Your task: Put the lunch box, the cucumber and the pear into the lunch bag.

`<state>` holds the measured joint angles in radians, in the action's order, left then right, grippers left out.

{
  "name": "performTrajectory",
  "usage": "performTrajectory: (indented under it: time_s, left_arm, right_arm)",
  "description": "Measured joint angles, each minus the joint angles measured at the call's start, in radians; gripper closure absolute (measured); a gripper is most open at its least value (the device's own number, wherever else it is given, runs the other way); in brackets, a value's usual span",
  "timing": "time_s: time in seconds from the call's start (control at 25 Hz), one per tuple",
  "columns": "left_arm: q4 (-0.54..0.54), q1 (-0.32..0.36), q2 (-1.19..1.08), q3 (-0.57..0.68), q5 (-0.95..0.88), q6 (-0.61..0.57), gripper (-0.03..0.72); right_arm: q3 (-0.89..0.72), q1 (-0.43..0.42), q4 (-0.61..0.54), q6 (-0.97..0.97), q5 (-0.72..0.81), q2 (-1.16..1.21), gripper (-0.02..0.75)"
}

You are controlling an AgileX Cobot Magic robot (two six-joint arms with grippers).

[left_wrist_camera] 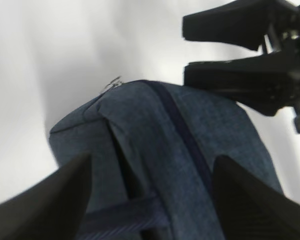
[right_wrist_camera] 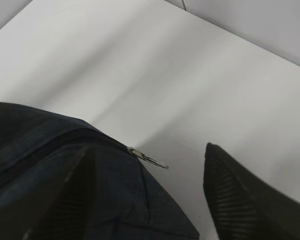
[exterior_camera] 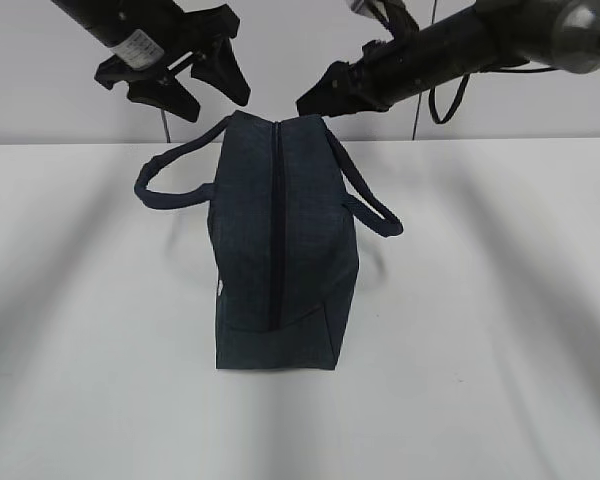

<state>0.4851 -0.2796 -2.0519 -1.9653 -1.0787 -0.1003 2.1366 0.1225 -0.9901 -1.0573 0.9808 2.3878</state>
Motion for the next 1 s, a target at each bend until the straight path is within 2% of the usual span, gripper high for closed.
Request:
performTrajectory:
  time_s: [0.12,0.2,0.28,0.36,0.56,0.76,1.0]
  left_arm:
    - [-0.072,0.005,0.029,0.000,-0.042,0.012,0.183]
    - [-0.138,0.005,0.056,0.000,-0.065,0.039,0.183]
    - [-0.215,0.005,0.081,0.000,-0.090,0.072,0.183]
    - [-0.288,0.006,0.104,0.000,-0.121,0.100,0.186]
    - [-0.365,0.006,0.158,0.027,-0.153,0.134,0.191]
    - [-0.423,-0.014,0.230,0.189,-0.150,0.168,0.191]
    - [-0.436,-0.035,0.375,0.442,-0.100,0.184,0.194]
  right_arm:
    - [0.000,-0.019,0.000,0.071,0.011,-0.050,0.236]
    - [0.000,-0.040,0.016,0.199,0.022,-0.086,0.235]
    - [0.000,-0.058,0.079,0.329,0.051,-0.110,0.235]
    - [0.000,-0.066,0.195,0.452,0.109,-0.122,0.236]
    - [0.000,-0.053,0.408,0.675,0.238,-0.134,0.235]
    - [-0.035,-0.018,0.640,0.891,0.247,-0.204,0.236]
    - [-0.121,0.030,0.757,0.973,0.251,-0.357,0.235]
